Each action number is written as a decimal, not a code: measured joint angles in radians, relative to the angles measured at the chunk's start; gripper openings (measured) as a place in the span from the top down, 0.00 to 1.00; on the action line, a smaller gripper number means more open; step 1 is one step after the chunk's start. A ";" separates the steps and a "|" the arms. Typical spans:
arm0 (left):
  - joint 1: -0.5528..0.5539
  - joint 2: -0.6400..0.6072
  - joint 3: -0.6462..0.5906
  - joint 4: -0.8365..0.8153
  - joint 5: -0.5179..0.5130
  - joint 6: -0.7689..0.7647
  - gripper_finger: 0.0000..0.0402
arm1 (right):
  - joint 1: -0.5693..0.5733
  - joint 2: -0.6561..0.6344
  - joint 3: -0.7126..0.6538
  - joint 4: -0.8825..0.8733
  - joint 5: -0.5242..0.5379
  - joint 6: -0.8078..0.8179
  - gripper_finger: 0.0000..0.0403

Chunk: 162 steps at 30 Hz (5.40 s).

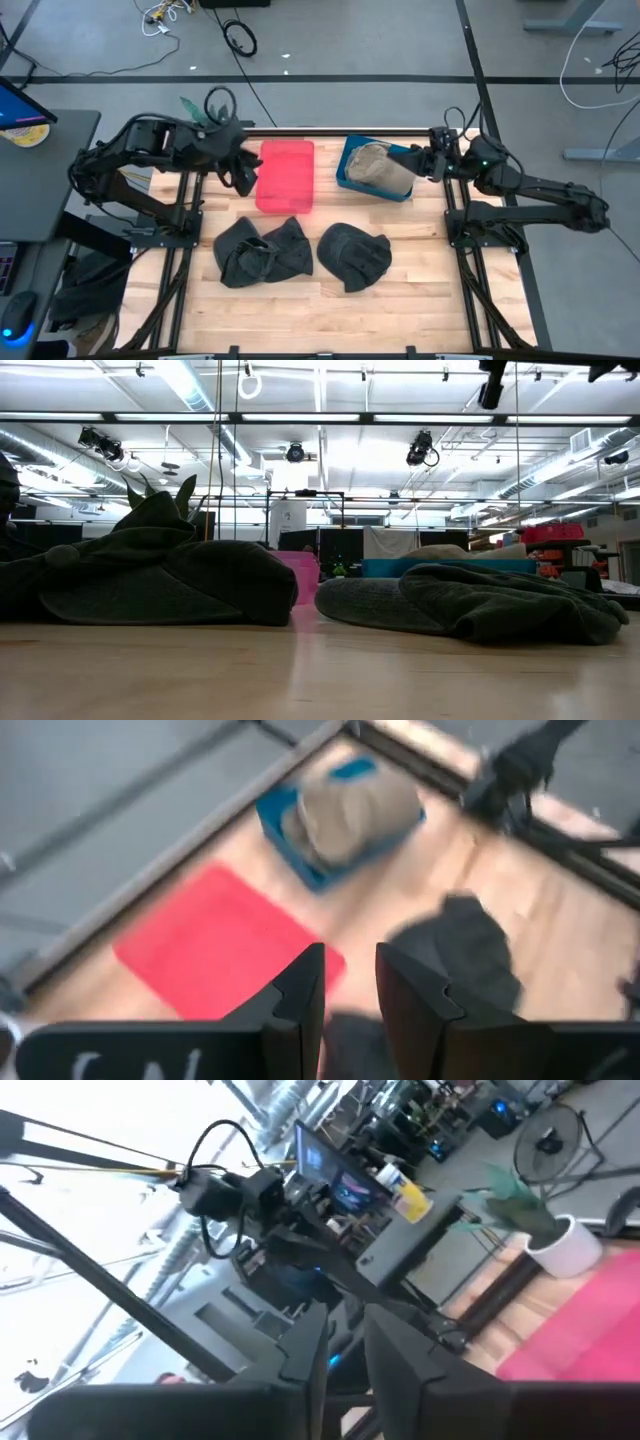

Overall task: Pick & Place hat
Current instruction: Put the left black cap into the blue bin

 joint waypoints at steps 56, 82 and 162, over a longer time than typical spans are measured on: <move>0.014 -0.479 -1.174 0.494 0.265 0.036 0.85 | 0.100 0.187 -0.002 -0.120 -0.008 0.050 0.55; 0.189 -0.328 -1.174 0.511 0.584 0.461 0.48 | 0.100 0.187 -0.002 -0.129 -0.008 0.045 0.55; 0.124 -0.048 -0.457 0.233 0.835 0.708 0.96 | 0.100 0.187 -0.002 -0.144 -0.008 0.023 0.55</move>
